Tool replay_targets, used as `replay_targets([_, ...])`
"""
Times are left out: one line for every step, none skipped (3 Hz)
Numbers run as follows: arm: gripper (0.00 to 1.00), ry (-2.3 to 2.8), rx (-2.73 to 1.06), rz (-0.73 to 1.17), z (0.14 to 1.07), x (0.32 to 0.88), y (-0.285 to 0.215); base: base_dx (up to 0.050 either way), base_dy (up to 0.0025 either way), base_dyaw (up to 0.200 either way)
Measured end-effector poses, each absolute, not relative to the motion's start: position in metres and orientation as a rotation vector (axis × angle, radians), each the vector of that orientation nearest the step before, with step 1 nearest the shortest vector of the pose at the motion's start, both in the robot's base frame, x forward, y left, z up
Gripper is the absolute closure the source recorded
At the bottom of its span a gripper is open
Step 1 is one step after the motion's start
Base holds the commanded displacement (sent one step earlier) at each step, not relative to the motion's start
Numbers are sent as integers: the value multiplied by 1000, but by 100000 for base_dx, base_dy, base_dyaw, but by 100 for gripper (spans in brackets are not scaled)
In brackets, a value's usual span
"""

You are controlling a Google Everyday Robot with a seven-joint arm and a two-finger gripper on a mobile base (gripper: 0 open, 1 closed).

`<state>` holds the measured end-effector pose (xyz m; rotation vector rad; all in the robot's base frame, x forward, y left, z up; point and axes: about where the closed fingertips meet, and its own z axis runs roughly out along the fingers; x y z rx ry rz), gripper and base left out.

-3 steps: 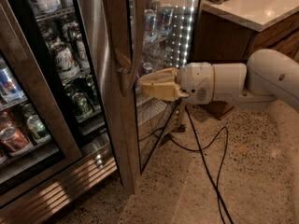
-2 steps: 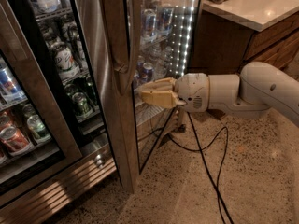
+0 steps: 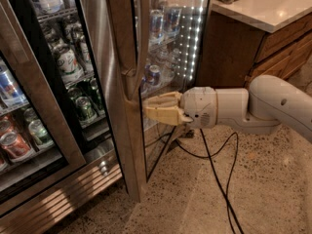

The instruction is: Open right fridge door

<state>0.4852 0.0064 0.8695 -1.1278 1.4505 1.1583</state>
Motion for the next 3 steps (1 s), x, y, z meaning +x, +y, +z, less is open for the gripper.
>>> replay_targets([100,1371,-1196,1167,853,433,13,0,0,0])
replay_targets([100,1281,-1250,1164,829,379,10,0,0,0])
replay_targets([100,1180,-1313,1137,796,305,-2,0,0,0])
